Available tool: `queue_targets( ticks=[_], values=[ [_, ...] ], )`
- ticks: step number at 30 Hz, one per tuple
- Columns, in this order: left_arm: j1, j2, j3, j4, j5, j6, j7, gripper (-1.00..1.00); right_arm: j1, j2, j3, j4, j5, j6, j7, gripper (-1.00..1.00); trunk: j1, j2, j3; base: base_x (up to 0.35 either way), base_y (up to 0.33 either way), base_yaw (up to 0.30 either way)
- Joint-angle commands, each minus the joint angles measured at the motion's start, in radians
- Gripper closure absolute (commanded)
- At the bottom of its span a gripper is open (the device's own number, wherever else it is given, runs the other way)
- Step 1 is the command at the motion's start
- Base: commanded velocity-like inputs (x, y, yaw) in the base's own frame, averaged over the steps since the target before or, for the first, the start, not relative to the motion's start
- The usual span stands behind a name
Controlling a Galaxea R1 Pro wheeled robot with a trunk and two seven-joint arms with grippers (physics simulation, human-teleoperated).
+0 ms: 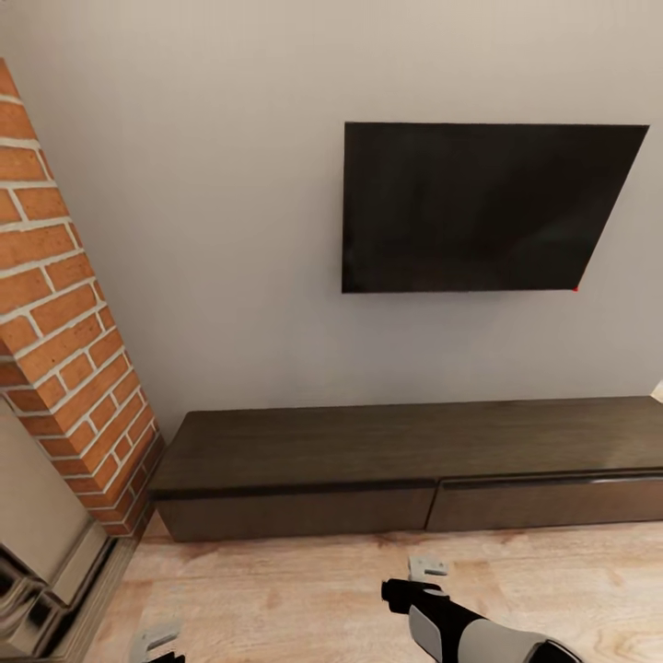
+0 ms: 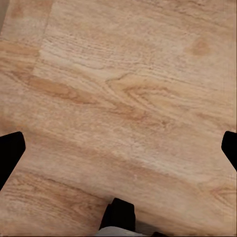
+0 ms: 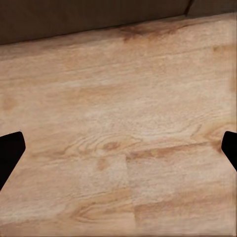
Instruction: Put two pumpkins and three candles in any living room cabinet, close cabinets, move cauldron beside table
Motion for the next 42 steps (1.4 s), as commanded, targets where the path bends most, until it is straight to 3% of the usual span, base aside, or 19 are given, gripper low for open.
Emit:
queue_targets(
  ticks=[1, 7, 14, 19, 29, 35, 40, 42],
  values=[
    [0.0, 0.001, -0.01, 0.007, 0.008, -0.001, 0.006, -1.0, 0.004, 0.001, 0.008, 0.001, -0.011, -0.004, -0.002, -1.0, -0.004, 0.007, 0.002, 0.0, 0.0, 0.0],
    [0.0, 0.0, -0.025, 0.08, 0.011, -0.08, 0.006, -1.0, 0.031, 0.001, 0.007, 0.002, -0.019, -0.039, -0.002, -1.0, -0.027, 0.049, 0.021, 0.0, 0.0, 0.0],
    [0.002, 0.0, -0.039, 0.17, 0.011, -0.152, 0.005, -1.0, 0.114, 0.002, 0.005, 0.002, -0.022, -0.157, 0.001, -1.0, -0.054, 0.098, 0.043, 0.0, 0.0, 0.0],
    [0.015, 0.003, -0.04, 0.208, 0.012, -0.184, 0.005, -1.0, 0.165, 0.002, 0.003, 0.002, -0.022, -0.194, 0.002, -1.0, -0.073, 0.133, 0.059, 0.0, 0.0, 0.0],
    [0.113, 0.003, -0.04, 0.222, 0.013, -0.25, 0.005, -1.0, 0.28, 0.001, 0.0, 0.034, -0.023, -0.282, 0.003, -1.0, -0.111, 0.203, 0.09, 0.0, 0.0, 0.0],
    [0.17, 0.005, -0.042, 0.222, 0.011, -0.259, 0.005, -1.0, 0.334, 0.001, 0.001, 0.042, -0.023, -0.298, 0.002, -1.0, -0.134, 0.245, 0.109, 0.0, 0.0, 0.0],
    [0.206, 0.01, -0.079, 0.222, 0.011, -0.26, 0.005, -1.0, 0.377, 0.001, 0.0, 0.044, -0.023, -0.298, 0.002, -1.0, -0.153, 0.28, 0.125, 0.0, 0.0, 0.0],
    [0.217, 0.011, -0.109, 0.222, 0.012, -0.269, 0.005, -1.0, 0.391, 0.001, -0.001, 0.044, -0.025, -0.298, -0.002, -1.0, -0.161, 0.294, 0.131, 0.0, 0.0, 0.0]
  ],
)
